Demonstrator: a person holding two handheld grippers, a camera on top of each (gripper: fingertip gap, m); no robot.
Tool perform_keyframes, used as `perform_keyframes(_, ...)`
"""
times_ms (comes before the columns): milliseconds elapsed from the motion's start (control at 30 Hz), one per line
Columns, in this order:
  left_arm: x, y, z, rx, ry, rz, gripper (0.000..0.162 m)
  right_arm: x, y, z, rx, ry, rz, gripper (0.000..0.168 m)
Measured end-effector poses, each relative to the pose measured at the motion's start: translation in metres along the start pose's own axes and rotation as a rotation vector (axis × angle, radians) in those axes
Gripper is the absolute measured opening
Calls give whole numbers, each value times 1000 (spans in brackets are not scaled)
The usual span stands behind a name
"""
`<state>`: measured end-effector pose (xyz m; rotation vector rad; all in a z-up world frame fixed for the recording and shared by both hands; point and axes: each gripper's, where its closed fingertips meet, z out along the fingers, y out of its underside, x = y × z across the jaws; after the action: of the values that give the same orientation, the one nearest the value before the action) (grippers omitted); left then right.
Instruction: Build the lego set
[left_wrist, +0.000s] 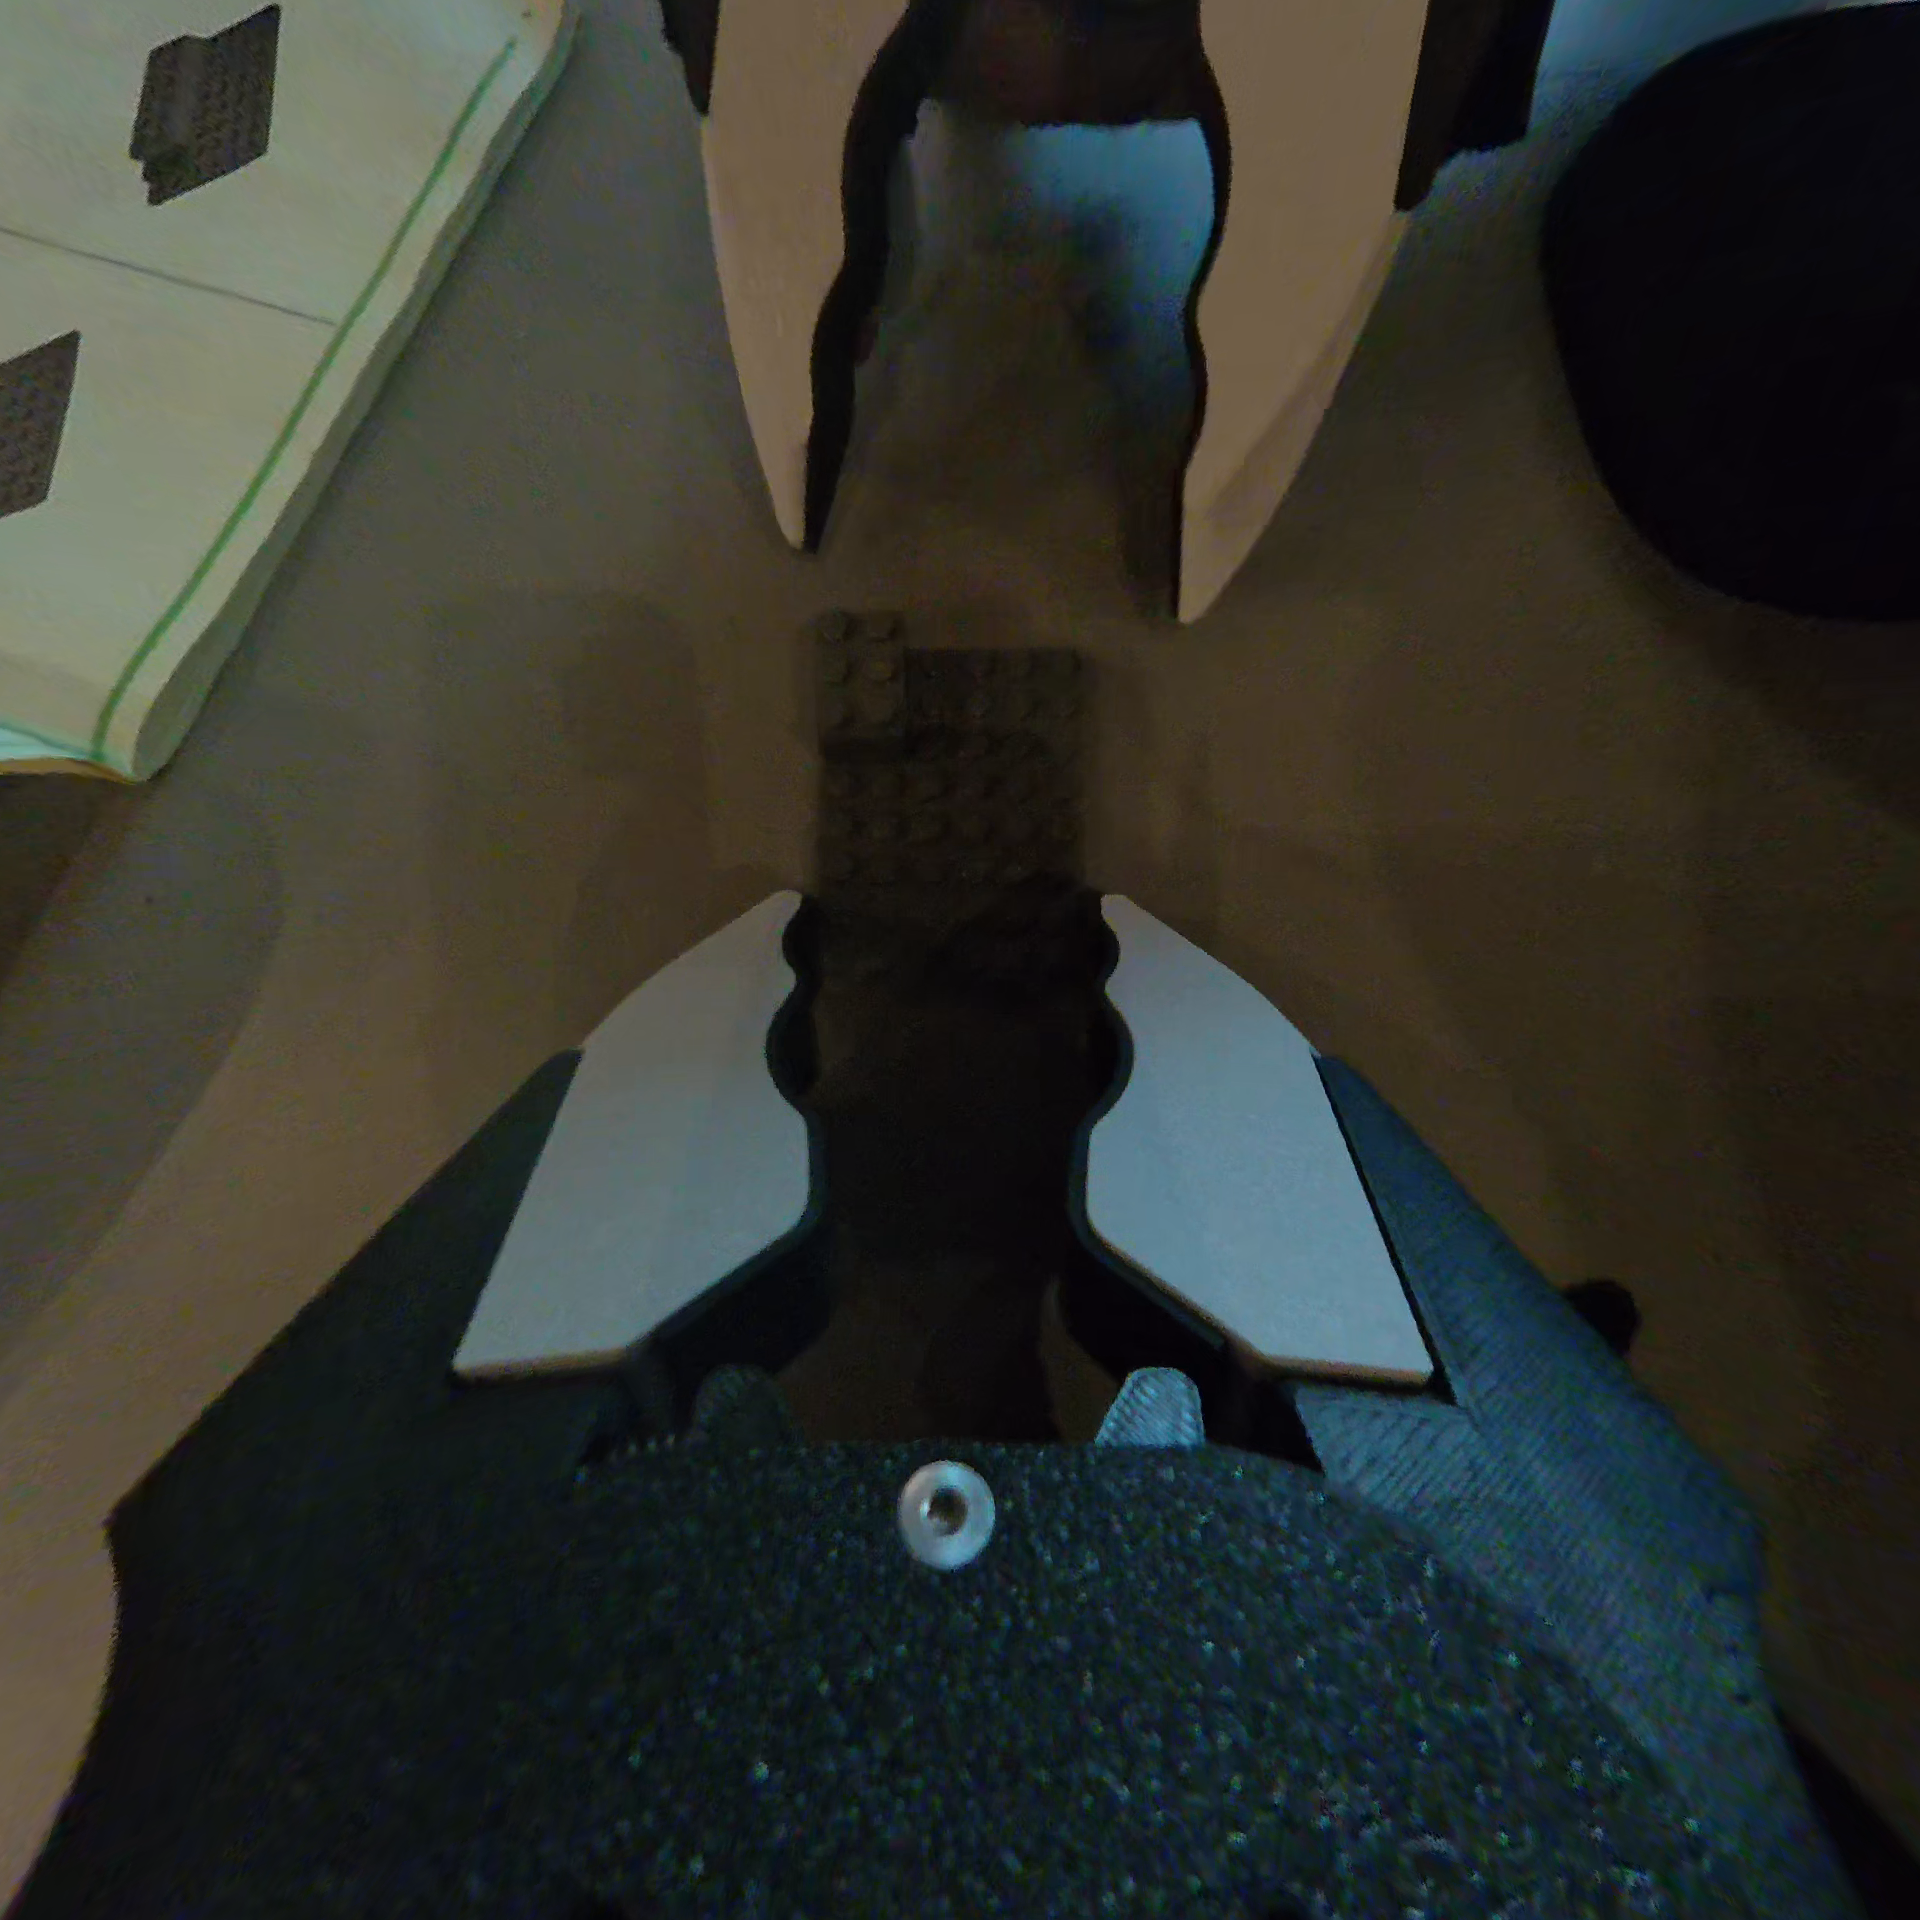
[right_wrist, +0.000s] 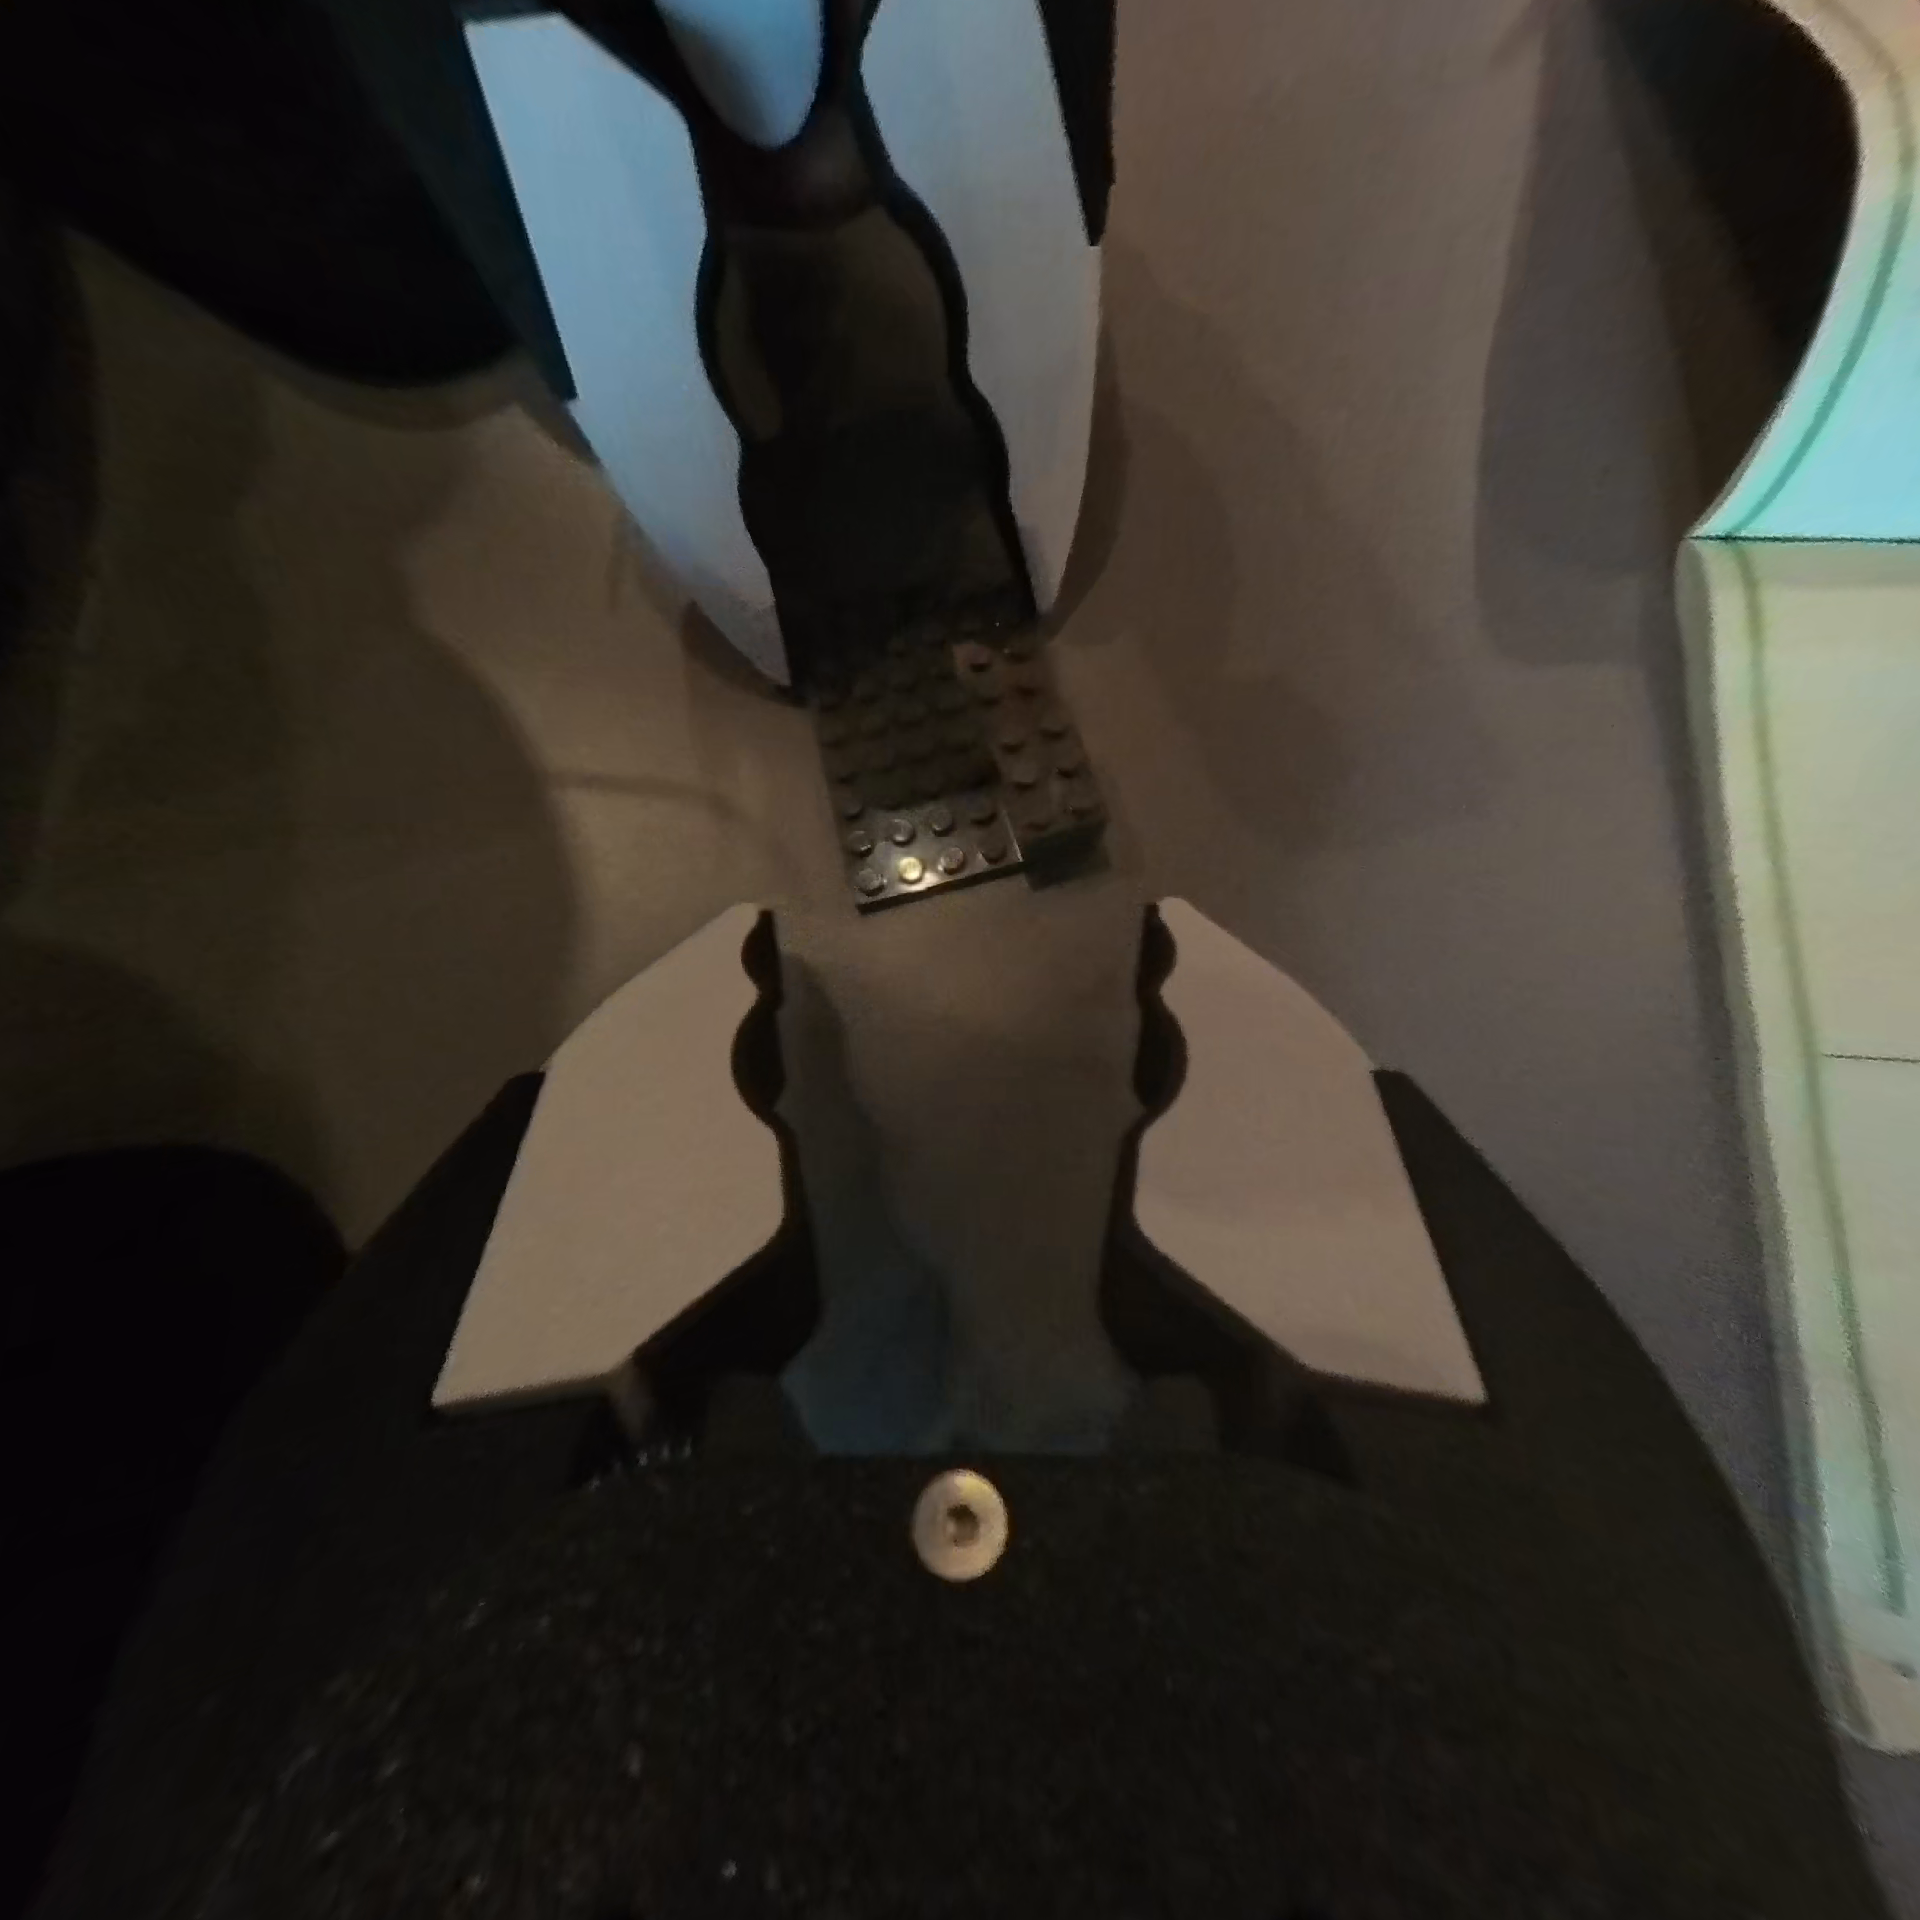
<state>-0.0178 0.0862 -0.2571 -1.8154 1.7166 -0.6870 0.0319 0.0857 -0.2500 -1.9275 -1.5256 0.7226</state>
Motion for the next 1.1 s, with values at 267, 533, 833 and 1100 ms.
perform_keyframes(267, 4, 1, -3, 10, 31, 89, 49, -4, -6, 11, -31, -60, -62, 71)
perform_keyframes(533, 9, -3, -6, 74, 51, 136, 48, -12, -9, 22, -65, -34, -107, 66)
perform_keyframes(833, 11, -10, -12, 124, 78, 125, 48, -15, -10, 22, -45, 9, -97, 62)
perform_keyframes(1100, 10, -8, -12, 130, 62, 139, 48, -16, -15, 27, -48, -28, -103, 51)
